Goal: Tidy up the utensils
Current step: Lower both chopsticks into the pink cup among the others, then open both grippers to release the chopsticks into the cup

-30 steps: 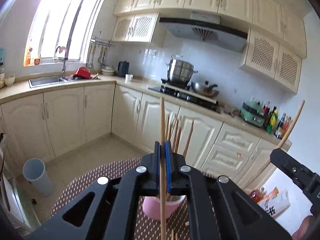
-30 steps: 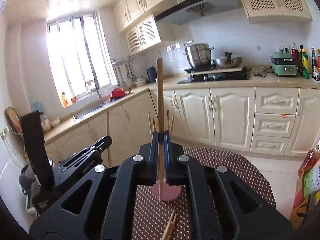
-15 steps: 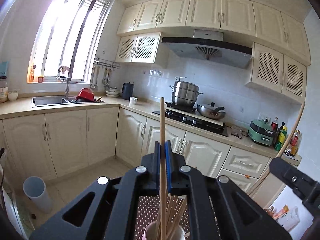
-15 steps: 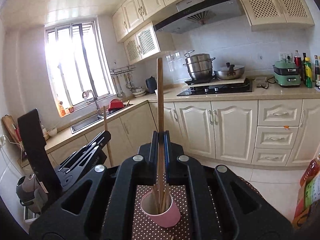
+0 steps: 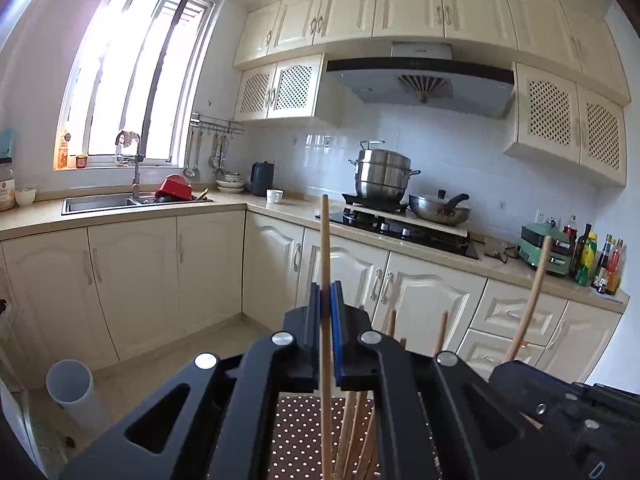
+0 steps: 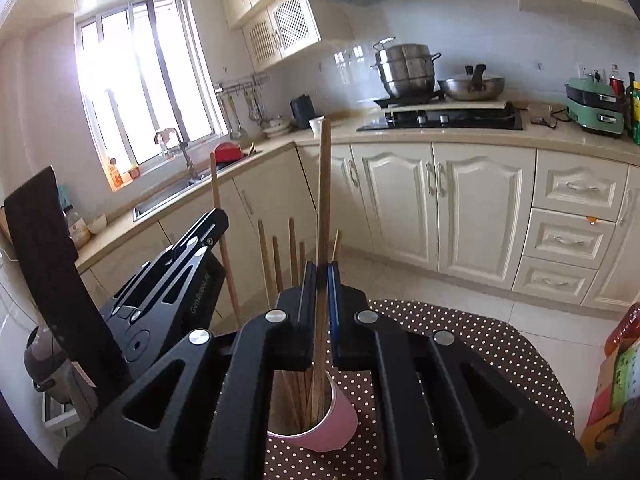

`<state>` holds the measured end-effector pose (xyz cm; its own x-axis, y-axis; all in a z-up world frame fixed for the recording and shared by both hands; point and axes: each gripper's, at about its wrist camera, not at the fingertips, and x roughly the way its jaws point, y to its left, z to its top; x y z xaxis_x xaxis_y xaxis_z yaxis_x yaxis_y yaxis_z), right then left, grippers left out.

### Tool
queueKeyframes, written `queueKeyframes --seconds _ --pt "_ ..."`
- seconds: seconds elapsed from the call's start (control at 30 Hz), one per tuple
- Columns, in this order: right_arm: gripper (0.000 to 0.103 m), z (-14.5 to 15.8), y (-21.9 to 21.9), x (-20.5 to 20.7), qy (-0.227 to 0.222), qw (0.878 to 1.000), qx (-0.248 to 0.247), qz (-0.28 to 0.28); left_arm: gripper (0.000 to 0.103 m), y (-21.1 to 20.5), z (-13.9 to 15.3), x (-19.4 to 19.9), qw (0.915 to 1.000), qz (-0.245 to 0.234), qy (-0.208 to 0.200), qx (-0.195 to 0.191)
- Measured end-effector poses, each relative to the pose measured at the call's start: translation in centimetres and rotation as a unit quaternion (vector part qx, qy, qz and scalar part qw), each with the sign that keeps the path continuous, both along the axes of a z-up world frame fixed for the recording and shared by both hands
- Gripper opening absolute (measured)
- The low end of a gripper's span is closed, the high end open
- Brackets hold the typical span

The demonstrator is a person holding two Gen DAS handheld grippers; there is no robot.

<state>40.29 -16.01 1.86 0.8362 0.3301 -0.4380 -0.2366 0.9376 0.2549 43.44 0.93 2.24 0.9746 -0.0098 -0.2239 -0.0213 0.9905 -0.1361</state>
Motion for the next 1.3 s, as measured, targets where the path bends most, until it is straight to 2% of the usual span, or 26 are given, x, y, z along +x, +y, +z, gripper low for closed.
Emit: queueKeyframes --seconds 0.27,0.67,0.83,0.97,1.0,1.07,1.13,1.17,1.23,1.27,1.3 --pt "0.006 -2.9 0.6 1.8 0.049 0.999 -0.003 0.013 0.006 0.2 -3.1 0.1 0.9995 -0.005 0.026 0.015" --pt "0.007 -4.1 1.1 1.5 0.056 0.998 -0.022 0.022 0.007 0.6 -5.9 -1.0 0.9974 -0.032 0.060 0.025" --pt "0.007 -4.8 0.7 0.8 0.063 0.997 -0.018 0.029 0.007 0.2 -6.4 -2.4 0.9969 -0.024 0.056 0.049" --pt "0.007 -5.6 0.8 0.6 0.082 0.996 -0.019 0.039 0.009 0.8 -6.7 -2.6 0.9967 -0.030 0.068 0.033" --pt "0.008 -5.6 0.9 0.4 0.081 0.996 -0.024 0.039 0.011 0.9 -6.6 -2.7 0.9967 -0.029 0.069 0.030" --pt "0.008 -5.6 0.9 0.0 0.077 0.996 -0.027 0.039 0.029 1.3 -6.6 -3.0 0.9971 -0.020 0.069 0.027" --pt "0.009 -5.7 0.8 -0.3 0.078 0.996 -0.034 0.036 0.031 1.7 -6.5 -3.3 0.9974 -0.013 0.066 0.027" --pt "0.011 -5.7 0.8 -0.4 0.079 0.996 -0.037 0.033 0.031 1.8 -6.5 -3.5 0.9973 -0.013 0.067 0.027" --pt "0.026 -5.7 0.6 -0.7 0.076 0.996 -0.040 0.029 0.031 1.9 -6.5 -3.7 0.9969 -0.015 0.072 0.029" --pt "0.051 -5.7 0.6 -0.8 0.074 0.996 -0.041 0.026 0.031 2.0 -6.5 -3.9 0.9966 -0.017 0.074 0.031" --pt "0.067 -5.6 0.4 -1.2 0.067 0.997 -0.043 0.017 0.031 2.0 -6.5 -4.0 0.9965 -0.019 0.075 0.033"
